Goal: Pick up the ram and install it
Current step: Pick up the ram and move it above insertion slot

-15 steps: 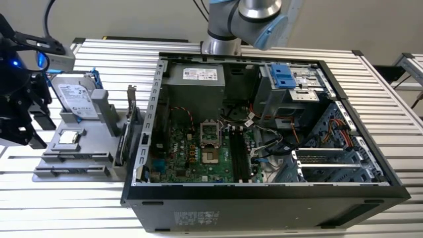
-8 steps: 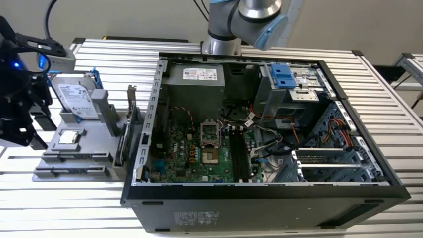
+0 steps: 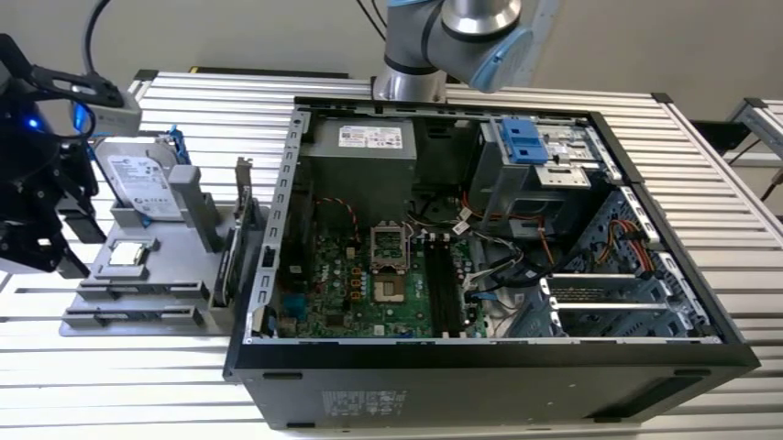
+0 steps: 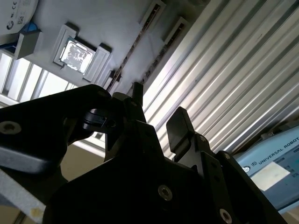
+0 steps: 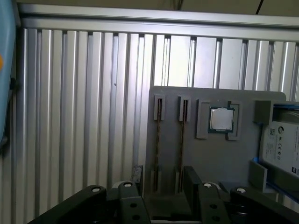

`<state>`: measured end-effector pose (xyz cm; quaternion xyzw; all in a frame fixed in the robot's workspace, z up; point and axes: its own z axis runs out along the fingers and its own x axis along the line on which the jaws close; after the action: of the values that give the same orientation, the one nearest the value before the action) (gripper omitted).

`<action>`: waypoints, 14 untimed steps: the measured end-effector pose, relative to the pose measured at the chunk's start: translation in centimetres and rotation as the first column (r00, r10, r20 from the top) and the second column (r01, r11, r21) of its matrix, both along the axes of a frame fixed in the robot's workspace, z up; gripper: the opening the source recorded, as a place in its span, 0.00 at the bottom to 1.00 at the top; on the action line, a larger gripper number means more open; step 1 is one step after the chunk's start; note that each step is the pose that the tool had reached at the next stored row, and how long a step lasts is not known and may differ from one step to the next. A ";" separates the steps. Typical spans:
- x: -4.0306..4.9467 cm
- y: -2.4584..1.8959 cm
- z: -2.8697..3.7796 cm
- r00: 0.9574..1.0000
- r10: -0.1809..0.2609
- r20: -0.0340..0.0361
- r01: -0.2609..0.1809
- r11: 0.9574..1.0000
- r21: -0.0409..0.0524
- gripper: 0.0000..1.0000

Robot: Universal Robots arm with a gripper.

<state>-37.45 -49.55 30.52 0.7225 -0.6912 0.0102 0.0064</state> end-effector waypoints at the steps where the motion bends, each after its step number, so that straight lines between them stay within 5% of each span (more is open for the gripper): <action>1: 0.00 0.00 -0.03 1.000 0.000 0.000 0.000 1.000 0.000 1.00; 14: 0.00 0.00 -0.48 1.000 0.000 0.000 0.000 1.000 0.000 1.00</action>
<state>-37.45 -49.54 30.04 0.7225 -0.6912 0.0102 0.0064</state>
